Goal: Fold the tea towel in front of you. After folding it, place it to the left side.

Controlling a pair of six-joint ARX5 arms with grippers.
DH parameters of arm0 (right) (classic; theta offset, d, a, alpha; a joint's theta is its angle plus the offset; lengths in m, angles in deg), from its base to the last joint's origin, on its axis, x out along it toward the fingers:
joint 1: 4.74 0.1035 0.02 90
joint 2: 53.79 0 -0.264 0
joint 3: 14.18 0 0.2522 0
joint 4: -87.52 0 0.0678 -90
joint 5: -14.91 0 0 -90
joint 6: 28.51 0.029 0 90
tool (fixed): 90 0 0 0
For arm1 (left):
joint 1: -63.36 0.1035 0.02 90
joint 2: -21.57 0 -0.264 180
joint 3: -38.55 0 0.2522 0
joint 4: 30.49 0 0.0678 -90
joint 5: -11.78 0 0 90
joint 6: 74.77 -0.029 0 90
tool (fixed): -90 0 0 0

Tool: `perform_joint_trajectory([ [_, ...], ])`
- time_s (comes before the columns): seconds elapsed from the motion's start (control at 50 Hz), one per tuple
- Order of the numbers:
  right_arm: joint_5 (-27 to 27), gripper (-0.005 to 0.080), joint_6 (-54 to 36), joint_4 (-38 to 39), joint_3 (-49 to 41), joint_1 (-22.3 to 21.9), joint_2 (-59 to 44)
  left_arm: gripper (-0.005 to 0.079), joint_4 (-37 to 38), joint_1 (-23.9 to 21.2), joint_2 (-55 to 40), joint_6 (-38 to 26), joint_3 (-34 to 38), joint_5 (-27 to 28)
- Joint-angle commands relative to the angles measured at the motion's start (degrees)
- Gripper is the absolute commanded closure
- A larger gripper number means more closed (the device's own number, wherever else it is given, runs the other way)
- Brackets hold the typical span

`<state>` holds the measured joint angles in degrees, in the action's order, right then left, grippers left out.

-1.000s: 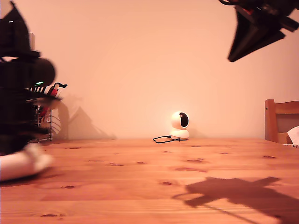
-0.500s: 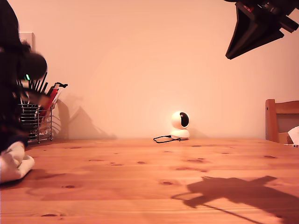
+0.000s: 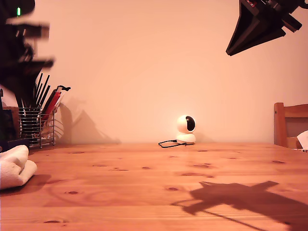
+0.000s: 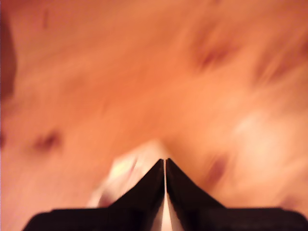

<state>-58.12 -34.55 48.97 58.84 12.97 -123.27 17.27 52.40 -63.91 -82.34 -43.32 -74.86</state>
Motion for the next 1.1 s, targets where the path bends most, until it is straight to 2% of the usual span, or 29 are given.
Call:
perform_joint_trajectory([
  [0.0, -0.8, 0.0764, 0.3, 1.6, 0.7, 0.2, 0.5, 0.0764, -2.2, -1.0, 2.4, 0.7, 0.6, 2.0],
  [0.1, -2.2, 0.0764, 0.3, 3.8, 0.5, 0.2, 0.5, 0.0764, -6.2, -2.1, 4.7, 2.7, 1.8, 4.1],
  [0.32, -3.8, 0.0764, 0.8, 9.7, -1.9, 0.2, 0.6, 0.0764, -15.4, -5.8, 10.2, 4.8, 8.1, 4.9],
  [0.5, -4.0, 0.0764, 1.6, 19.5, -8.7, 1.3, 2.9, 0.0764, -25.3, -8.6, 15.9, 6.6, 15.9, 5.9],
  [0.78, -4.0, 0.0764, 1.6, 30.9, -20.8, 3.8, 16.2, 0.0764, -37.3, -14.4, 27.4, 7.8, 28.1, 6.6],
  [0.94, -4.0, 0.0764, 1.4, 34.0, -25.5, 5.4, 24.8, 0.0764, -44.6, -18.6, 34.0, 8.0, 32.9, 4.7],
  [1.08, -4.0, 0.0764, -0.4, 34.6, -26.6, 6.8, 30.4, 0.0764, -47.7, -21.7, 38.4, 7.7, 34.9, 3.6],
])
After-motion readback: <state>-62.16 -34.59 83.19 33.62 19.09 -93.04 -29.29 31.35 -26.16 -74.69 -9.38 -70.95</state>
